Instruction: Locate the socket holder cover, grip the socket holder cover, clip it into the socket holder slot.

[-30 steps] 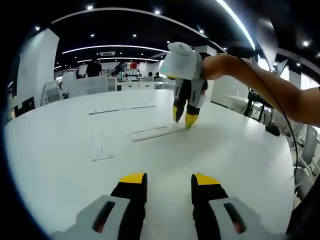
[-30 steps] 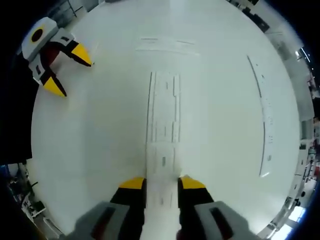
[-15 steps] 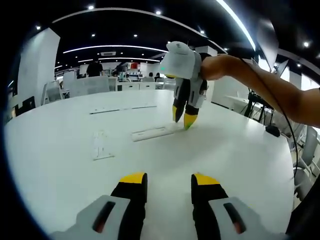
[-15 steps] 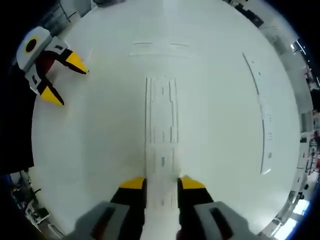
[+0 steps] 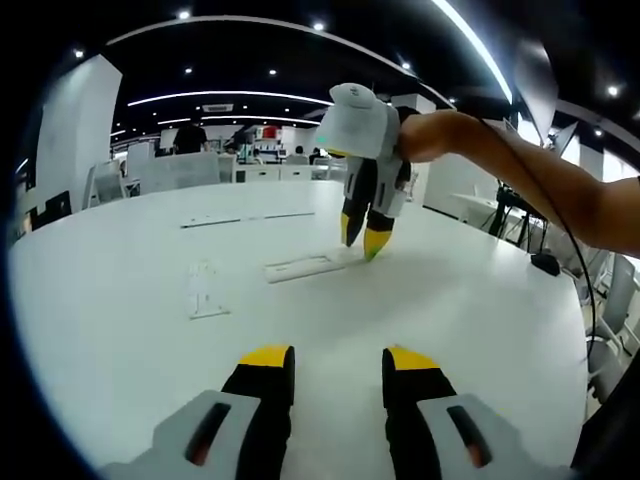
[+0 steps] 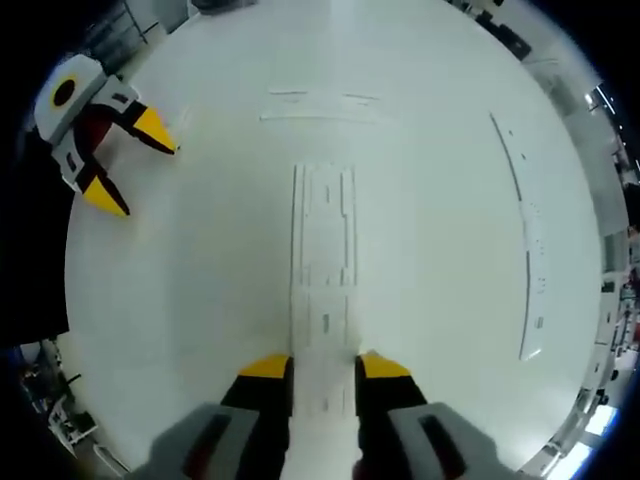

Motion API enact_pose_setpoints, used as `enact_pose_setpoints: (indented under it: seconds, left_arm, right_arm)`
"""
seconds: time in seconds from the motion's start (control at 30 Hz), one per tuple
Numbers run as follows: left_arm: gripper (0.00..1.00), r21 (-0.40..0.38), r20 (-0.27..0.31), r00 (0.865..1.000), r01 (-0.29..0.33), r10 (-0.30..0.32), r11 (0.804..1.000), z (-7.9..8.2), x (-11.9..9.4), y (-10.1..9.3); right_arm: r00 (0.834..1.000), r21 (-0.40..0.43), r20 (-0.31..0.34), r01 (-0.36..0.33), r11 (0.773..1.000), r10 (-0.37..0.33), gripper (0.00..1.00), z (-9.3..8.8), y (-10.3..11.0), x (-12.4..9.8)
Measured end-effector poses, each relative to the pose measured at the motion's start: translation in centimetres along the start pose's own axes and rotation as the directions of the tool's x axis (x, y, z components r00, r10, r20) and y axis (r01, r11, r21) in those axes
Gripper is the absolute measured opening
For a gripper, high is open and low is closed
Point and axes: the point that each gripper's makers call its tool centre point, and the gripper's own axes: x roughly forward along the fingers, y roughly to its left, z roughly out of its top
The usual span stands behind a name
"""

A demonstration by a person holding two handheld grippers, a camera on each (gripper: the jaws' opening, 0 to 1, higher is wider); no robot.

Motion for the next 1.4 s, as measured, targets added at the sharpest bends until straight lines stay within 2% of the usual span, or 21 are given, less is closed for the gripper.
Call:
enact_pose_setpoints:
  seconds: [0.07,0.2,0.5,0.77,0.97,1.1,1.4]
  left_arm:
    - [0.35,-0.001,-0.002,1.000,0.001,-0.001,1.000,-0.1,0.0,0.0]
    - [0.35,0.000,0.000,1.000,0.001,-0.001,1.000,0.0,-0.1,-0.1]
    - [0.35,-0.004,-0.001,1.000,-0.005,0.005,1.000,-0.1,-0.2,0.2]
    - [0.35,-0.001,-0.002,1.000,-0.005,0.005,1.000,0.0,-0.1,0.1]
    - [0.35,-0.007,-0.004,1.000,-0.002,0.002,1.000,-0.1,-0.1,0.0]
    - [0.35,-0.007,-0.004,1.000,-0.001,0.001,1.000,-0.1,-0.1,0.0]
    - [0.35,-0.005,-0.004,1.000,0.008,-0.008,1.000,0.0,0.0,-0.3]
  right_arm:
    - [0.999,0.014,0.039,-0.007,1.000,0.007,0.25,0.6,0.1,-0.1]
    - [0.999,0.016,0.040,-0.015,1.000,0.014,0.25,0.8,0.0,0.0]
    - [0.996,0.014,0.089,-0.026,1.000,0.024,0.25,2.0,-0.3,0.0]
    - [0.996,0.015,0.092,-0.026,1.000,0.024,0.25,2.0,-0.4,0.1]
    - [0.993,0.029,0.116,-0.031,0.999,0.028,0.25,1.9,-0.4,0.1]
    - [0.991,0.066,0.134,-0.040,0.997,0.031,0.25,1.9,-0.4,0.1]
    - [0.988,0.071,0.152,-0.043,0.997,0.032,0.25,1.9,-0.3,0.0]
